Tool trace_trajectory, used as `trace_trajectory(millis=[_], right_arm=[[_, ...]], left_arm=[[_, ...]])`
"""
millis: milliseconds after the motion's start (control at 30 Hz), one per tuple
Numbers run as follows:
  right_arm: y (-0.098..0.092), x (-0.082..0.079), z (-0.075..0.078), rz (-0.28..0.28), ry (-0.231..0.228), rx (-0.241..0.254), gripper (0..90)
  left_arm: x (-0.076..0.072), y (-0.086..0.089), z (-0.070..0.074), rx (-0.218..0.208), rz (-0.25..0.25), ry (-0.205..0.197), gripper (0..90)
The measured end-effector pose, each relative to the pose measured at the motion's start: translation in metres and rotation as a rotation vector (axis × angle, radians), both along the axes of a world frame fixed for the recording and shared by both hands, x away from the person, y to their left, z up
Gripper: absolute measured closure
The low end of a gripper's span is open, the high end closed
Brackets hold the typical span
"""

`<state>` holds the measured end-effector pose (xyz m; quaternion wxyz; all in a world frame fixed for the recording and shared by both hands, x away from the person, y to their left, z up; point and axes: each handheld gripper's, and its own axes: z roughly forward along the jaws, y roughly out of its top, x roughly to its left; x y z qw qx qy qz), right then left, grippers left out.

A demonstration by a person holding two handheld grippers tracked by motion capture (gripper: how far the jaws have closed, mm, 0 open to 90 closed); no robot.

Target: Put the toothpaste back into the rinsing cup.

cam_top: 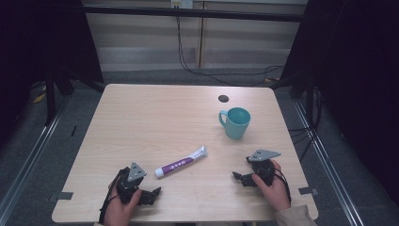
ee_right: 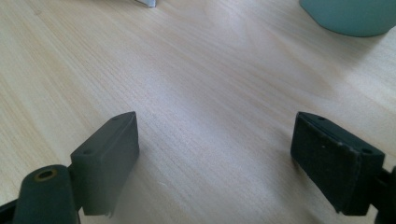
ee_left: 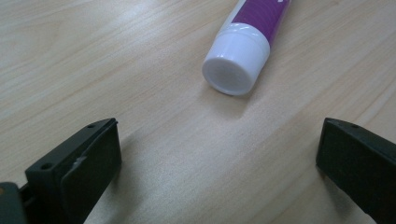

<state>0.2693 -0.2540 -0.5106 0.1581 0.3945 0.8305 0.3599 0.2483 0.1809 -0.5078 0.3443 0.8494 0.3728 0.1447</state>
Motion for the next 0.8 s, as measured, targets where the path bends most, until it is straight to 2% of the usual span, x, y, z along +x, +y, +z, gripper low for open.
trace_trajectory(millis=[133,167,200,300,367,400,433,467,500,567,633,700,800], right_arm=[[0.0,0.0,0.0,-0.002,0.002,0.002,14.8],[0.0,0.0,0.0,-0.002,0.002,0.001,14.8],[0.0,0.0,0.0,-0.002,0.002,0.001,14.9],[0.0,0.0,0.0,-0.002,0.003,0.004,14.9],[0.0,0.0,0.0,-0.003,0.002,0.004,14.8],[0.0,-0.001,0.0,-0.005,-0.001,0.003,14.9],[0.0,-0.001,0.0,-0.004,-0.003,0.002,14.9],[0.0,-0.001,0.0,-0.008,0.001,0.002,14.9],[0.0,-0.002,0.0,-0.012,0.001,0.0,14.9],[-0.001,-0.003,0.0,-0.013,-0.003,0.0,15.0],[-0.001,-0.003,0.0,-0.012,-0.004,0.003,15.0],[-0.001,-0.003,0.0,-0.013,-0.004,0.003,14.9],[-0.001,-0.003,0.0,-0.012,-0.004,0.003,15.0]], left_arm=[[0.001,0.0,0.0,-0.001,0.0,0.0,0.0],[0.002,0.001,0.0,0.0,-0.015,0.0,0.0],[0.002,0.001,0.0,-0.003,-0.01,0.009,0.0],[0.006,-0.002,0.004,0.027,-0.025,0.037,0.6],[0.007,-0.003,0.007,0.033,-0.026,0.045,10.2],[0.014,-0.006,0.014,0.044,-0.058,0.071,22.8],[0.017,-0.009,0.018,0.053,-0.078,0.096,23.8],[0.02,-0.012,0.021,0.059,-0.086,0.11,18.3],[0.024,-0.016,0.026,0.091,-0.111,0.106,15.7],[0.03,-0.024,0.033,0.116,-0.15,0.115,21.9],[0.04,-0.035,0.038,0.156,-0.204,0.154,21.2],[0.049,-0.044,0.043,0.191,-0.244,0.175,24.5],[0.059,-0.055,0.048,0.224,-0.27,0.194,25.6]])
